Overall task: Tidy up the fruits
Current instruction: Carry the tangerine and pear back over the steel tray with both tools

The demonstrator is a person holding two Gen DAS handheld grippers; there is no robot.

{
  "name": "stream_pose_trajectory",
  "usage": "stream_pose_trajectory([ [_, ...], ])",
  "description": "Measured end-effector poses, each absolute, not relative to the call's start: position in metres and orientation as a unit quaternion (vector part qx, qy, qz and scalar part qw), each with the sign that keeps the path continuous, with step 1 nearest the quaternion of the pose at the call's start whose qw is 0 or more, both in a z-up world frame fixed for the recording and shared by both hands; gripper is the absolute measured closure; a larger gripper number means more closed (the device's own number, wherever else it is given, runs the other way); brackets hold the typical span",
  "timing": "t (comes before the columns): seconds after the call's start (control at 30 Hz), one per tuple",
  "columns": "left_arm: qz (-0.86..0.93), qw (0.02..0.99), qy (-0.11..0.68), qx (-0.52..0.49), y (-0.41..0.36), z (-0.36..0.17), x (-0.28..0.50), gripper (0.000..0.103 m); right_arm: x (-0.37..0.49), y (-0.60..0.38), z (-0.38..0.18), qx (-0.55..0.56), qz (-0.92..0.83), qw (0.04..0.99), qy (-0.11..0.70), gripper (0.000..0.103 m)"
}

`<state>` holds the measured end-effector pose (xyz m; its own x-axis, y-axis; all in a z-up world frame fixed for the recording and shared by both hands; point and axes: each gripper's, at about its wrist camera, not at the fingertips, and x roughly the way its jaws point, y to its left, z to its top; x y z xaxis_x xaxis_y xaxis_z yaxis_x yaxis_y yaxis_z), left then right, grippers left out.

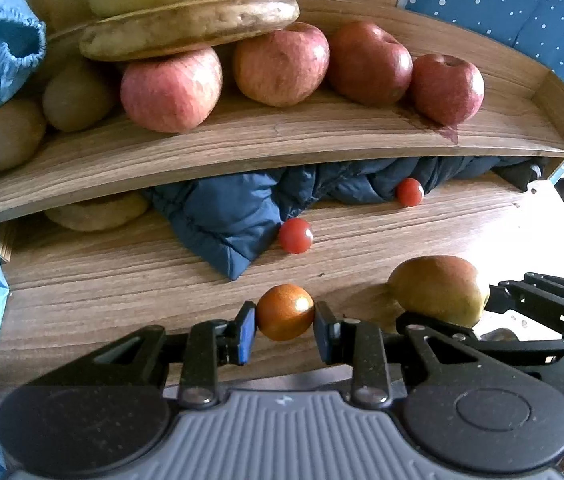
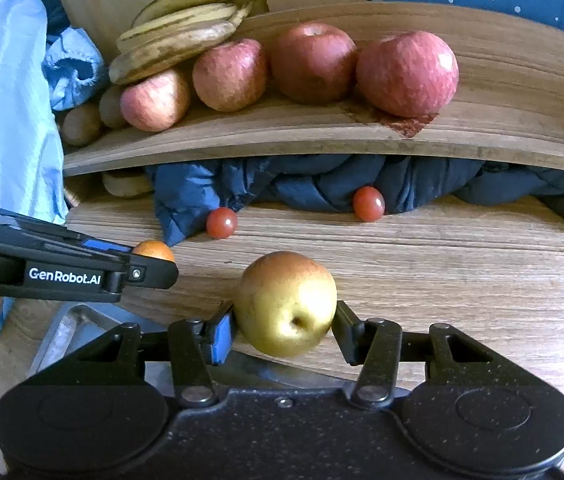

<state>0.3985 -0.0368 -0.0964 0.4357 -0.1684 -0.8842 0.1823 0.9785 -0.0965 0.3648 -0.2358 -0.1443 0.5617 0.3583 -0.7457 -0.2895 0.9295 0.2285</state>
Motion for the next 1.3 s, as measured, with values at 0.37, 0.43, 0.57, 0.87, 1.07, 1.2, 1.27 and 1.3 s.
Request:
stream_pose_trajectory([
  [0.37, -0.102, 0.847, 0.522, 0.006, -0.038, -0.097, 0.394, 0.070, 0.361, -0.238, -0.147, 0.041, 0.189, 0.880, 0.434, 0.050],
  [0.43, -0.102, 0.846, 0.523, 0.007, -0.038, -0.097, 0.393, 0.070, 0.361, -0.238, -0.147, 0.041, 0.189, 0.880, 0.435, 0.050],
  [0.57, -0.102, 0.845, 0.525, 0.008, -0.039, -0.098, 0.394, 0.070, 0.364, -0.237, -0.152, 0.038, 0.181, 0.876, 0.444, 0.048],
  [0.87, -0.102, 0.845, 0.525, 0.008, -0.039, -0.099, 0.394, 0.070, 0.373, -0.238, -0.154, 0.044, 0.180, 0.879, 0.439, 0.041],
  [1.07, -0.099, 0.847, 0.522, 0.007, -0.039, -0.097, 0.390, 0.070, 0.372, -0.241, -0.155, 0.049, 0.178, 0.886, 0.425, 0.049],
  [1.2, -0.095, 0.850, 0.518, 0.005, -0.039, -0.094, 0.386, 0.070, 0.366, -0.245, -0.153, 0.058, 0.182, 0.889, 0.415, 0.049],
  [1.27, -0.093, 0.852, 0.516, 0.003, -0.039, -0.092, 0.382, 0.070, 0.363, -0.244, -0.150, 0.058, 0.187, 0.890, 0.412, 0.049],
  [1.3, -0.091, 0.852, 0.515, 0.003, -0.039, -0.091, 0.380, 0.070, 0.361, -0.244, -0.149, 0.058, 0.190, 0.890, 0.411, 0.049],
])
